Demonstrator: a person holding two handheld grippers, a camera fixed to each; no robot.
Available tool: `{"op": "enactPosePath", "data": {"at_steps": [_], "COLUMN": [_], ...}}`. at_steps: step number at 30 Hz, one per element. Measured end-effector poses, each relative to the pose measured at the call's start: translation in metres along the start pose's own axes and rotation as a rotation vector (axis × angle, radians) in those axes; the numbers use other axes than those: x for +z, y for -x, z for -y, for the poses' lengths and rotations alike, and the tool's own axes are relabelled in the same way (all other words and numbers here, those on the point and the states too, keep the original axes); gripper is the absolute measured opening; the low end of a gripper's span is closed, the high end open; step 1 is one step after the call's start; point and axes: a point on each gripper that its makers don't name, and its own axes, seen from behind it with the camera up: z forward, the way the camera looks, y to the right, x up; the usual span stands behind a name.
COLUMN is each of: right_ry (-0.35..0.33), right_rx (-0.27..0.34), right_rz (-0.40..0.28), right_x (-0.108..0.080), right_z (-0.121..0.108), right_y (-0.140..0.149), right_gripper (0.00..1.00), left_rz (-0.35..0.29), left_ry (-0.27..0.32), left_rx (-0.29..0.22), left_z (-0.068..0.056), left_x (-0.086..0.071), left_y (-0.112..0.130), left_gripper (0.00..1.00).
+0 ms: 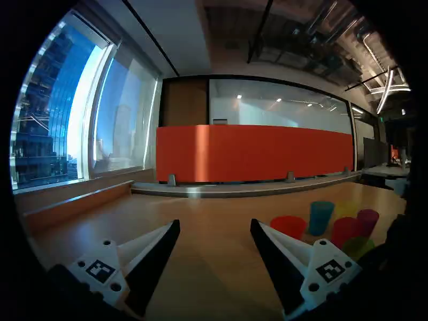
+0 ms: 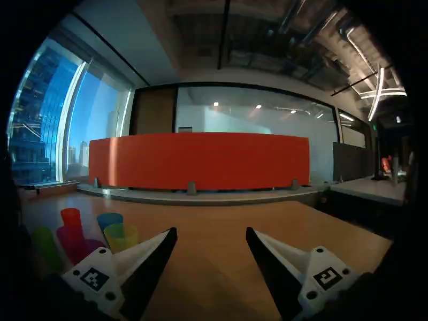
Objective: Pour water
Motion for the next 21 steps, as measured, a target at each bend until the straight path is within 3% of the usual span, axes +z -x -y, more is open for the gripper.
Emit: {"op": "enactPosePath", "data": {"at_steps": [11,21], "right_ry": [0.015,-0.009], "right_rx": [-0.004,-0.008], "right_rz": [-0.003,-0.033], "right_x": [-0.002,-0.005], "right_z": [-0.006,-0.009], "right_y": [-0.006,-0.067], "right_gripper": [1.00,1.00], "left_rz": [-0.008,-0.014], "left_ry": [-0.012,0.013], "left_rx": [0.011,-0.006], "left_z": [0.005,-0.003], "left_x": [-0.004,0.000], "left_y": [-0.009,-0.057], "left_gripper": [0.98,0.98]}}
